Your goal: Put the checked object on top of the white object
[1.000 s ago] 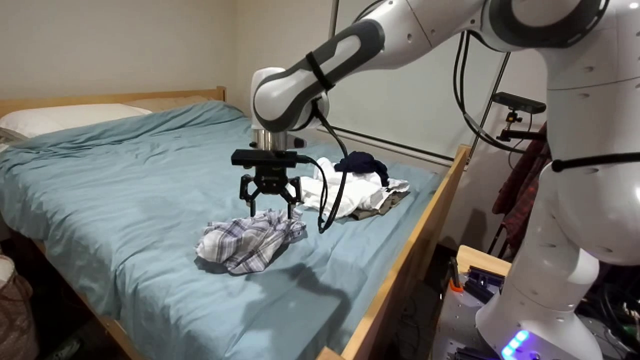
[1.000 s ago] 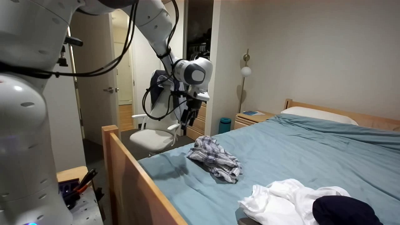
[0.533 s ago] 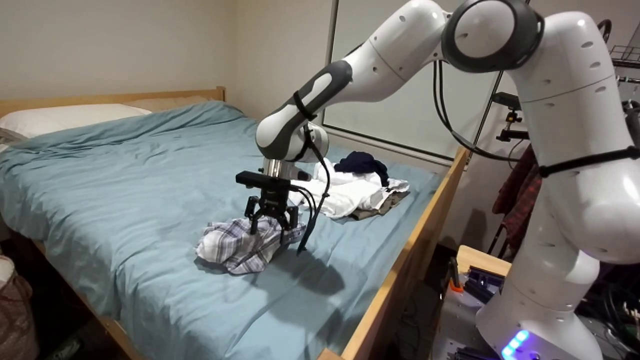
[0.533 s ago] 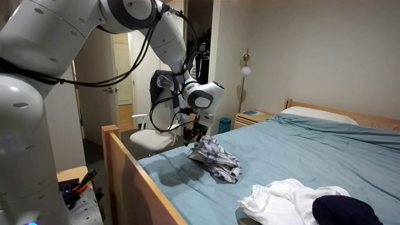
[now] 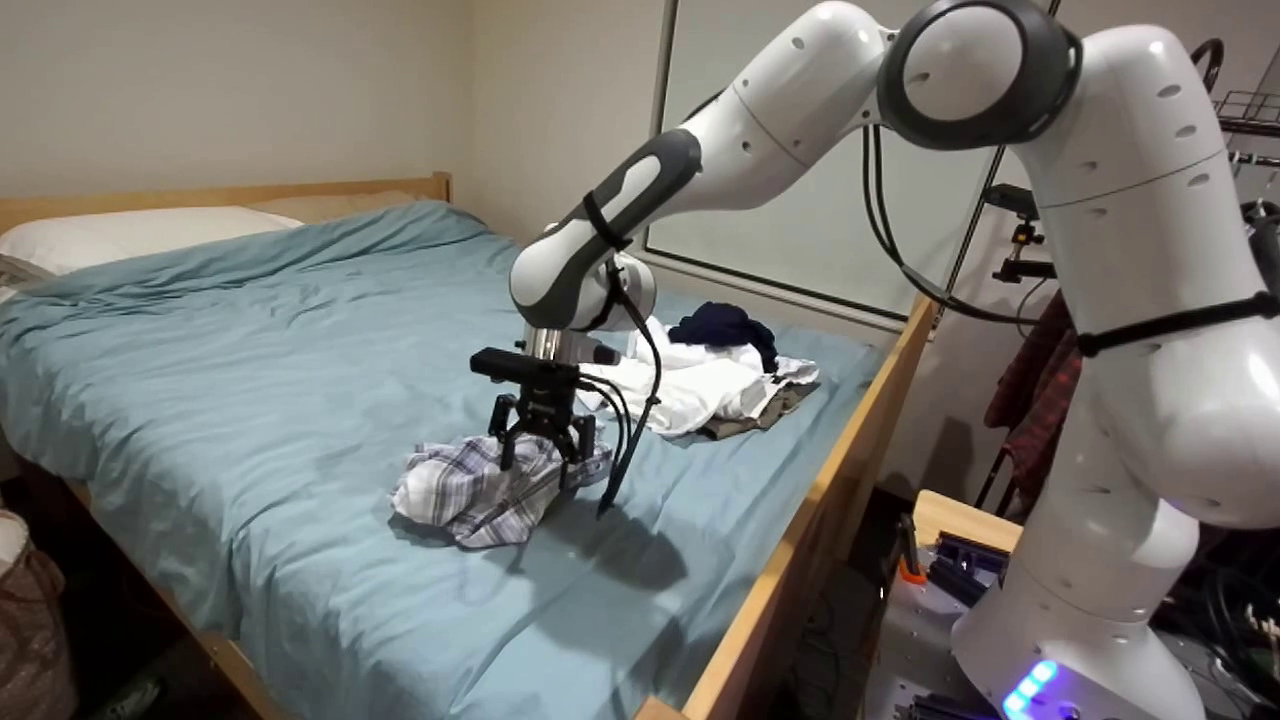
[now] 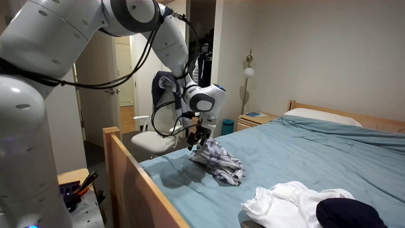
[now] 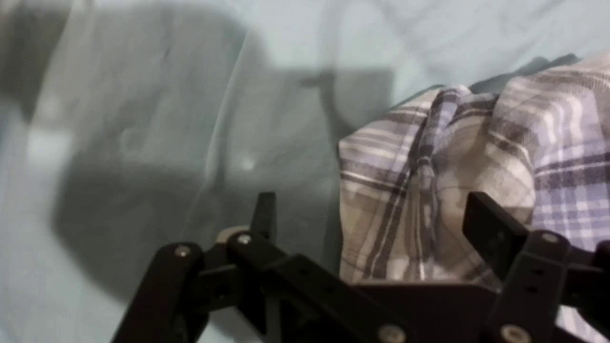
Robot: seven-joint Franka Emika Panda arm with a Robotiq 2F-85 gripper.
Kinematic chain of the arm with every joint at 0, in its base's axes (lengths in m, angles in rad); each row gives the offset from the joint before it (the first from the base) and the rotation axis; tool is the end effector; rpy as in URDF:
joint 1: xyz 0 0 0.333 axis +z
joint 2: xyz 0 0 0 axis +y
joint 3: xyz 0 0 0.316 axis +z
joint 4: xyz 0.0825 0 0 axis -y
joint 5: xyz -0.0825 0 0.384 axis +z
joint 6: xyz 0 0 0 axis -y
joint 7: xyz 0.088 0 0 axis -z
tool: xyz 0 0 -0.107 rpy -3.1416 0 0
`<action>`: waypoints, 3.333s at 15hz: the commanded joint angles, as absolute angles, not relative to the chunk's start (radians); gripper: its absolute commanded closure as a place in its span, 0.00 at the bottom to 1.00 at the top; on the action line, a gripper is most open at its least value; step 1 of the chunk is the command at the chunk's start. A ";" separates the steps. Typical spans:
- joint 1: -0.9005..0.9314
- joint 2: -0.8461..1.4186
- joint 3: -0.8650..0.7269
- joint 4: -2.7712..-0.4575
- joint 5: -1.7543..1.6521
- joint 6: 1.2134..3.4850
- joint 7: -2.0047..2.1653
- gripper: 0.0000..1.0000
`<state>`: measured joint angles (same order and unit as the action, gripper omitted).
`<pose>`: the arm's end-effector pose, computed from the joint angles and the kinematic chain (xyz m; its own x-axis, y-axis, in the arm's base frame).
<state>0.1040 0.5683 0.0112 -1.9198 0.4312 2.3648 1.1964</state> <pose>0.6090 0.0754 0.1839 0.1428 -0.9426 -0.3017 -0.9841 -0.1676 0.0581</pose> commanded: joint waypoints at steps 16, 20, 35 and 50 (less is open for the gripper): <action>0.227 0.782 -0.051 -1.672 0.173 2.335 1.668 0.00; 0.219 0.843 -0.032 -1.662 0.164 2.409 1.610 0.00; 0.092 0.710 -0.005 -1.708 0.135 2.081 1.145 0.90; -0.120 0.734 -0.173 -0.960 0.089 1.480 0.939 0.92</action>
<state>-0.0640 0.6851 -0.1688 -1.1579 0.0557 1.5886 0.9215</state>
